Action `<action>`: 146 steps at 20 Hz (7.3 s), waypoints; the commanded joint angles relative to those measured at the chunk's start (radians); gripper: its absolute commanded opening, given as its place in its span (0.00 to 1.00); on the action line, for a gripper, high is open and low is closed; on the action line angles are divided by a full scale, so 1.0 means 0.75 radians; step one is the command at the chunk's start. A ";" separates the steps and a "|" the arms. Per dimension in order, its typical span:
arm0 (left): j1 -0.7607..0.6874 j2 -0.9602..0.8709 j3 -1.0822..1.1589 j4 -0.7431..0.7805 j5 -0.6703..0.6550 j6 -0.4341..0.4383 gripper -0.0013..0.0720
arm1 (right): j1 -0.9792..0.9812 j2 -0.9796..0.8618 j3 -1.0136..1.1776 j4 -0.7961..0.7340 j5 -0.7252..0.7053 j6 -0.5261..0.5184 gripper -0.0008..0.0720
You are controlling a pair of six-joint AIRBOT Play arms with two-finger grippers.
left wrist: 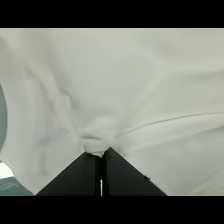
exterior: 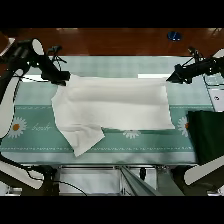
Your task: Fold the shirts.
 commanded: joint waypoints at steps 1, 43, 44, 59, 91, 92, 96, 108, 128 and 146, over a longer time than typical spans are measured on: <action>0.004 0.002 -0.164 -0.032 -0.068 0.056 0.04 | 0.042 -0.002 -0.077 -0.150 -0.002 0.021 0.04; 0.367 0.849 -1.716 -0.750 0.483 0.187 0.04 | -0.524 1.207 -1.632 -0.164 -0.224 0.081 0.57; 0.367 0.849 -1.716 -0.750 0.482 0.187 0.04 | -0.495 1.207 -1.654 -0.162 -0.231 0.082 0.57; 0.380 0.849 -1.665 -0.748 0.431 0.245 0.04 | -0.141 0.784 -1.461 0.160 -0.534 0.030 0.05; 0.615 0.075 -0.064 -0.419 0.132 0.014 0.71 | -0.270 0.133 -0.369 0.262 -0.293 0.037 0.57; 0.625 0.149 -0.128 -0.440 0.220 0.014 0.71 | -0.264 0.132 -0.388 0.197 -0.303 0.069 0.57; 0.520 0.442 -0.464 -0.756 0.492 0.213 0.71 | -0.172 0.063 -0.425 0.205 -0.336 0.075 0.57; -0.001 0.409 -0.540 -0.801 0.613 0.276 0.04 | -0.031 0.238 -0.399 0.125 -0.167 -0.035 0.04; -1.146 -0.320 0.043 -0.898 0.509 0.059 0.04 | -0.032 1.734 -1.120 0.047 -0.135 0.152 0.04; 0.117 1.078 -0.729 -0.429 0.402 0.021 0.04 | 0.911 0.617 -0.508 0.265 -0.680 0.136 0.04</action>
